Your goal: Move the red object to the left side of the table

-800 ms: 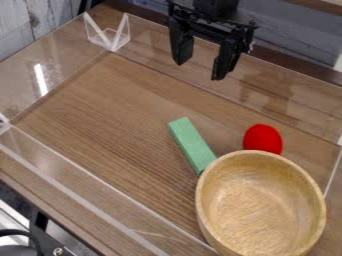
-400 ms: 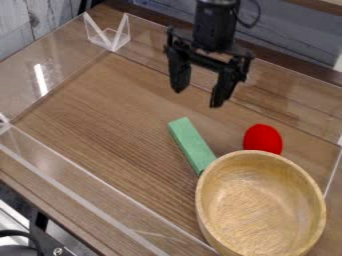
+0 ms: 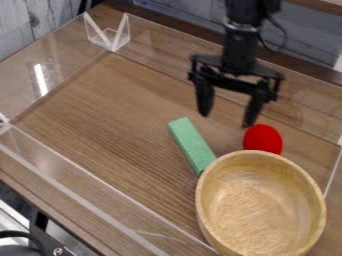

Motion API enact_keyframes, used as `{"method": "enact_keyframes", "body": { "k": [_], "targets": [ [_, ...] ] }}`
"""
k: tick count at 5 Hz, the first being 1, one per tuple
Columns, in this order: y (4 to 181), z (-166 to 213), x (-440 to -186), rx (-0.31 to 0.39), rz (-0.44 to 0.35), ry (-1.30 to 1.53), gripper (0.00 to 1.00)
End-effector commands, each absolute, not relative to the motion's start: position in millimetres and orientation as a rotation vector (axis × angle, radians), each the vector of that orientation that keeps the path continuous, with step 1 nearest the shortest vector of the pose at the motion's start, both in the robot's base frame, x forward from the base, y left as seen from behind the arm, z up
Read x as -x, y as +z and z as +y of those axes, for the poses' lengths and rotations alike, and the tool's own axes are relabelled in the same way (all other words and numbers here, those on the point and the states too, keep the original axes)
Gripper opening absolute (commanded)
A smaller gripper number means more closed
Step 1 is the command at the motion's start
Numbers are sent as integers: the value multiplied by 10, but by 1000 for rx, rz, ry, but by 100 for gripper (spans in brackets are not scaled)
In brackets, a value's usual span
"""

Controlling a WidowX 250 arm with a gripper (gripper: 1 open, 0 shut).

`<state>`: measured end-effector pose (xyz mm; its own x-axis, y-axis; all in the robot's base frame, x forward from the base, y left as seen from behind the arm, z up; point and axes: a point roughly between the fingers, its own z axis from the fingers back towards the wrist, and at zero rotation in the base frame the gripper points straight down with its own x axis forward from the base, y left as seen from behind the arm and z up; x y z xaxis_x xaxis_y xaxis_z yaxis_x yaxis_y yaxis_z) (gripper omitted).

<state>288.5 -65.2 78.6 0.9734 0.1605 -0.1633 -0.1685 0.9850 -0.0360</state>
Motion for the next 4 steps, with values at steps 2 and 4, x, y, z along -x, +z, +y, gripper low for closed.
{"method": "enact_keyframes", "body": {
  "k": [2, 4],
  "targets": [
    [739, -1049, -3114, 107, 77, 372, 100],
    [557, -994, -3294, 117, 62, 600, 100]
  ]
}}
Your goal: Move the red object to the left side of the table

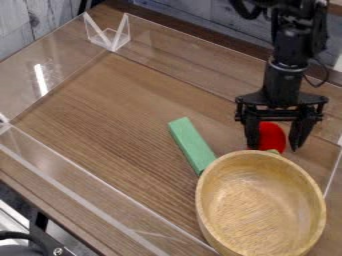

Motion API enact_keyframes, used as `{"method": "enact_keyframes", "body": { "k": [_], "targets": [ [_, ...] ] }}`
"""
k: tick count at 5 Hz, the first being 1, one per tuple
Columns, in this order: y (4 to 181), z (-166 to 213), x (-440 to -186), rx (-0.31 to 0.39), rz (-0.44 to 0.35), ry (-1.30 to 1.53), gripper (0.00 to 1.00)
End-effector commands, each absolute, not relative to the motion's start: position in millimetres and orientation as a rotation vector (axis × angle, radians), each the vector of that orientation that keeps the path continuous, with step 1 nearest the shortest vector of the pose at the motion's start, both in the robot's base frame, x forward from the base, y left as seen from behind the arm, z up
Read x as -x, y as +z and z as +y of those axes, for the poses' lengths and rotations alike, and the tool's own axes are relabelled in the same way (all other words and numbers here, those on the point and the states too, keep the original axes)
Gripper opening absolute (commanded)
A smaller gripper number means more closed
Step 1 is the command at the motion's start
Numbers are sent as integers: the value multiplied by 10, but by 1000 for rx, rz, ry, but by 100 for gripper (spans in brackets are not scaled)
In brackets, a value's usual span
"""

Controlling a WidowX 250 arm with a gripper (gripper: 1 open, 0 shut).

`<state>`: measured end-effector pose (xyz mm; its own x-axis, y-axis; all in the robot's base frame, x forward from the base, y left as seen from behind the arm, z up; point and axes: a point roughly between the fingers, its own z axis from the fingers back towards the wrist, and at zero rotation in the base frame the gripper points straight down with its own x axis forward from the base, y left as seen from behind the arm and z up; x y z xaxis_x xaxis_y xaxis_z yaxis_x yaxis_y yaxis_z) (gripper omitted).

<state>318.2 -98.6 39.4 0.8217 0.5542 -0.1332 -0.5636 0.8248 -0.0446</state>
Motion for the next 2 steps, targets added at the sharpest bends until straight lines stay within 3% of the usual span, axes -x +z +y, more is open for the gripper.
{"method": "enact_keyframes", "body": {
  "k": [1, 2],
  "targets": [
    [475, -956, -3365, 107, 60, 659, 100],
    [412, -929, -3418, 93, 58, 689, 100]
  ]
}}
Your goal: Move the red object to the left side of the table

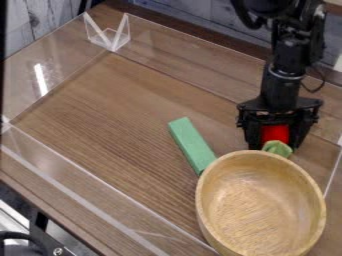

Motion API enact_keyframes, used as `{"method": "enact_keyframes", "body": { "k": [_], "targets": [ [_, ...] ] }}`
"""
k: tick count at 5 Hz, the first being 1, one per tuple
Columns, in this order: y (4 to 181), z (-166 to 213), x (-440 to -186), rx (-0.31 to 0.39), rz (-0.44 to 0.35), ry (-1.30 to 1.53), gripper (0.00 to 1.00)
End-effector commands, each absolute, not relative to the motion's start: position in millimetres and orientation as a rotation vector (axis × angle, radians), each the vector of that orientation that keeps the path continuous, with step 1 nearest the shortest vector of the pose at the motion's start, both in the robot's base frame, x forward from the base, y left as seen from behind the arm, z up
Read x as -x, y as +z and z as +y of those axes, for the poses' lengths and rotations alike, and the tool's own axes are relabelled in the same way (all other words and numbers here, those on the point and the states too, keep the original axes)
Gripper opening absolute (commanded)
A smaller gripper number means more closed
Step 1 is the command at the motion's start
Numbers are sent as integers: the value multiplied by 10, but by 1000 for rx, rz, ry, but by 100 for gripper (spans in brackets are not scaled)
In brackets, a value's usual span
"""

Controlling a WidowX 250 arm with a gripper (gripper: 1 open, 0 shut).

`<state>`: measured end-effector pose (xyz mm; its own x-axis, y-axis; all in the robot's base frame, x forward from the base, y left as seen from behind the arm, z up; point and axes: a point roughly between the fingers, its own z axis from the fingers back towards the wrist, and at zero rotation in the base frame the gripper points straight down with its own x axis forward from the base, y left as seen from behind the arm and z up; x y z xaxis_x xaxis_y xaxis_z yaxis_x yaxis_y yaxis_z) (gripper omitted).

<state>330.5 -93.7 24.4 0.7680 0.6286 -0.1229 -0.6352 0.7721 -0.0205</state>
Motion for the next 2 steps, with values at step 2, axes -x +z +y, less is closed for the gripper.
{"method": "enact_keyframes", "body": {
  "k": [2],
  "targets": [
    [343, -908, -3474, 56, 58, 673, 100]
  ]
}}
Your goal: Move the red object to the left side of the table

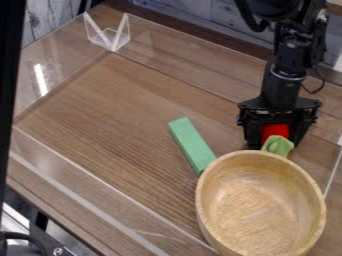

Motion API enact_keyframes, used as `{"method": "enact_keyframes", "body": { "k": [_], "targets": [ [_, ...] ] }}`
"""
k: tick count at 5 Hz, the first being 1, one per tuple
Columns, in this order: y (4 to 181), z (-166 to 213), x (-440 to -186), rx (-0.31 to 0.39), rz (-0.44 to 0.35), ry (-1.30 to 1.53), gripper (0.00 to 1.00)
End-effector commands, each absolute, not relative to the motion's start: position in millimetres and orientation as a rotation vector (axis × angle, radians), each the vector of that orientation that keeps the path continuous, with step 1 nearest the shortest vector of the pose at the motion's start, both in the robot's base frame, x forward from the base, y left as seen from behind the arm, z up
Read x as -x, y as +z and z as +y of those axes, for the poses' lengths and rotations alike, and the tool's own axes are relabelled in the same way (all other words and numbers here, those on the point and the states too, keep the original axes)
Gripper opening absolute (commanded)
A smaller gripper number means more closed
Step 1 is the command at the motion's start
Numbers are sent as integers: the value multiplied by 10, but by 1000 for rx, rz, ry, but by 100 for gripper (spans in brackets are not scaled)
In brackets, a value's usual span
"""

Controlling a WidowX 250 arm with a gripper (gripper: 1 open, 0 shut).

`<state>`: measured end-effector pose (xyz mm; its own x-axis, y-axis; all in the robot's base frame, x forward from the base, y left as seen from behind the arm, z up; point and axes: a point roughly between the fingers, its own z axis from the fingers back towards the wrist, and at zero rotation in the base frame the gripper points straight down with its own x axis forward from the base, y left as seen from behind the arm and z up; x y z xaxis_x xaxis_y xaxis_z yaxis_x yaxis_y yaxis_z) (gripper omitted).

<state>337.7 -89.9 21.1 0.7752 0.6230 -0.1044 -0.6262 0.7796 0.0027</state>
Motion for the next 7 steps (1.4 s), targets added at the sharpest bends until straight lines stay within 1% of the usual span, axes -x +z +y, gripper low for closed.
{"method": "enact_keyframes", "body": {
  "k": [1, 7],
  "targets": [
    [324, -898, -3492, 44, 57, 682, 100],
    [273, -849, -3484, -38, 67, 747, 100]
  ]
}}
